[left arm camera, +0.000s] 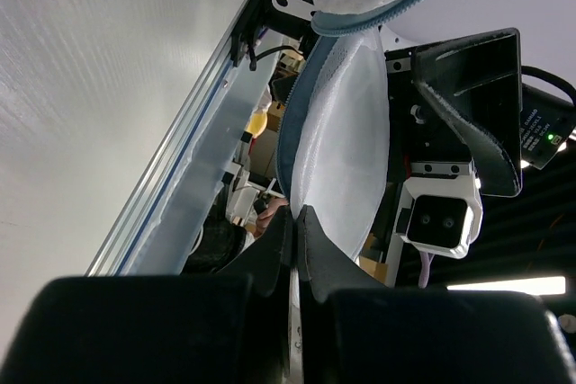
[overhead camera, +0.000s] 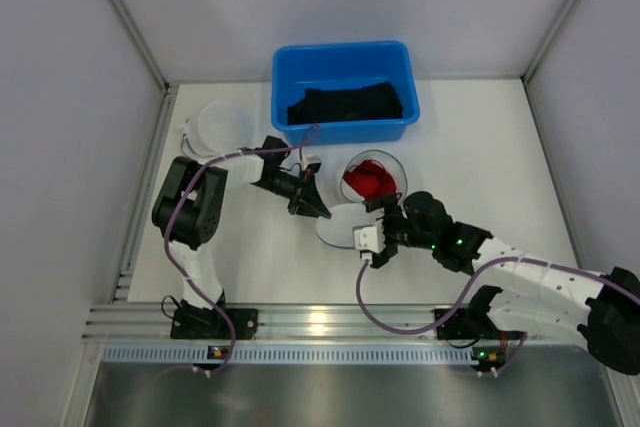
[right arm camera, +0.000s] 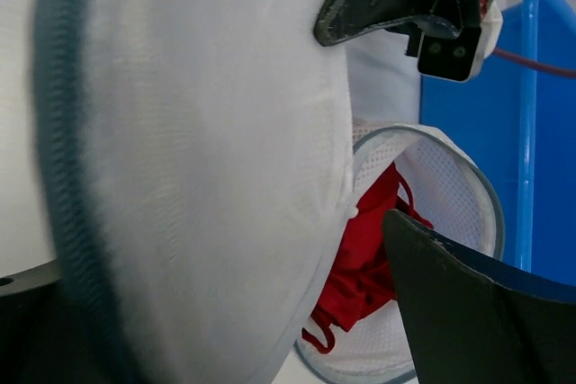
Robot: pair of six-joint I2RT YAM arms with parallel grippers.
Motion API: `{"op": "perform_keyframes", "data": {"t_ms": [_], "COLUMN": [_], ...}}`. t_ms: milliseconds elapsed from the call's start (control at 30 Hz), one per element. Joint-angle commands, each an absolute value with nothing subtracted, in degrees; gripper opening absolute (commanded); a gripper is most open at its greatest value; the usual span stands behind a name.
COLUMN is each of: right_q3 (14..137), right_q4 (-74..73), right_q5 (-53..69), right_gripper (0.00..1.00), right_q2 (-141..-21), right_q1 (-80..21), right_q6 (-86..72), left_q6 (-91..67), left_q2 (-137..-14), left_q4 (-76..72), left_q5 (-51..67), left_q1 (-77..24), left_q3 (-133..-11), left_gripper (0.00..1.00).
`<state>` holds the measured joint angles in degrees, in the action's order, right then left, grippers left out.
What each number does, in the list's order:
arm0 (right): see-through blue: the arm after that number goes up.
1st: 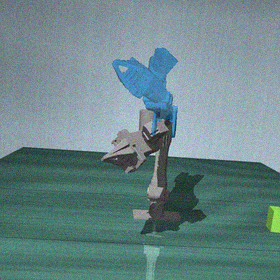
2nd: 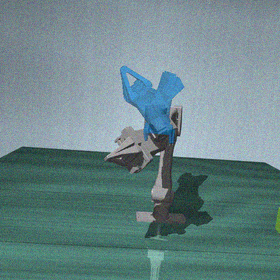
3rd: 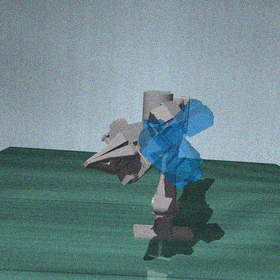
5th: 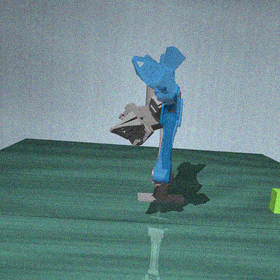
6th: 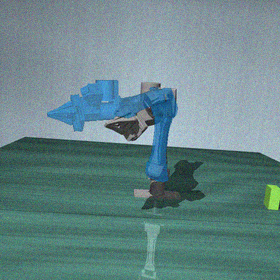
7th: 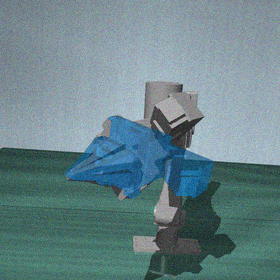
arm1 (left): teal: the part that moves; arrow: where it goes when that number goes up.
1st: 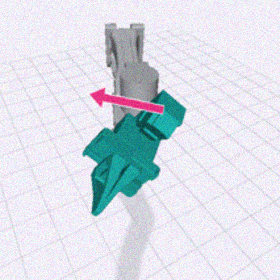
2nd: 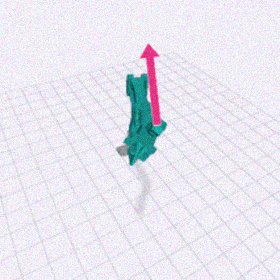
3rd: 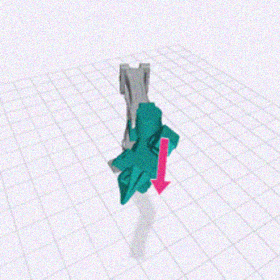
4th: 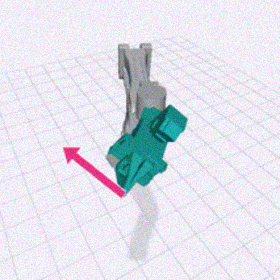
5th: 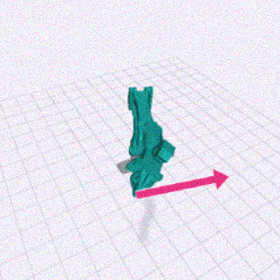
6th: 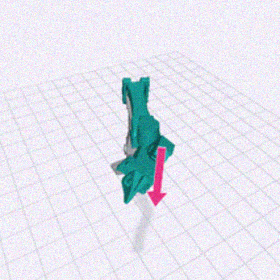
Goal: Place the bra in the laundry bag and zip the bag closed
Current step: Close the laundry bag at the center of the board.
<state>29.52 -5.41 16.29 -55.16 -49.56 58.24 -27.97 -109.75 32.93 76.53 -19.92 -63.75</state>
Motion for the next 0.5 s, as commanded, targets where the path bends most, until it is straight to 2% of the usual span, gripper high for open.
{"op": "perform_keyframes", "data": {"t_ms": [0,67,100,167,200,267,300,367,400,467], "right_q3": [30.15,30.23,30.5,31.81,32.69,35.76,36.73,39.36,40.51,43.41], "right_q4": [7.11,8.52,8.96,9.76,8.71,5.46,4.41,1.68,0.54,-1.74], "right_q5": [11.08,10.72,10.29,8.62,8.7,12.37,14.31,20.72,23.27,28.28], "right_gripper": [0.95,0.79,0.58,0.39,0.23,0.08,0.0,0.0,0.0,0.0], "right_q2": [-57.65,-58.71,-58.97,-60.38,-60.82,-61.52,-61.7,-62.22,-62.57,-64.07], "right_q1": [-50.1,-50.1,-50.1,-50.01,-49.49,-47.91,-45.2,-42.46,-39.49,-36.93], "right_q6": [56.69,56.78,56.08,53.54,52.66,47.65,45.9,40.71,38.87,31.95], "left_q6": [-29.09,-28.92,-28.74,-28.04,-27.52,-25.93,-25.58,-23.47,-21.81,-19.78], "left_q2": [-109.51,-109.43,-109.25,-108.99,-108.29,-106.97,-106.44,-104.42,-103.37,-99.59], "left_q4": [31.73,31.73,31.82,31.73,31.73,31.73,31.82,31.73,31.73,31.64], "left_q5": [79.1,79.01,79.01,79.1,79.01,76.65,75.68,72.27,70.42,64.73], "left_q1": [-19.69,-19.69,-19.69,-19.69,-19.6,-19.34,-18.73,-17.76,-16.36,-14.77], "left_q3": [-65.3,-65.21,-65.39,-65.91,-66.27,-67.06,-67.41,-68.37,-69.42,-70.48], "left_gripper": [0.0,0.0,0.0,0.01,0.07,0.2,0.35,0.45,0.61,0.74]}}
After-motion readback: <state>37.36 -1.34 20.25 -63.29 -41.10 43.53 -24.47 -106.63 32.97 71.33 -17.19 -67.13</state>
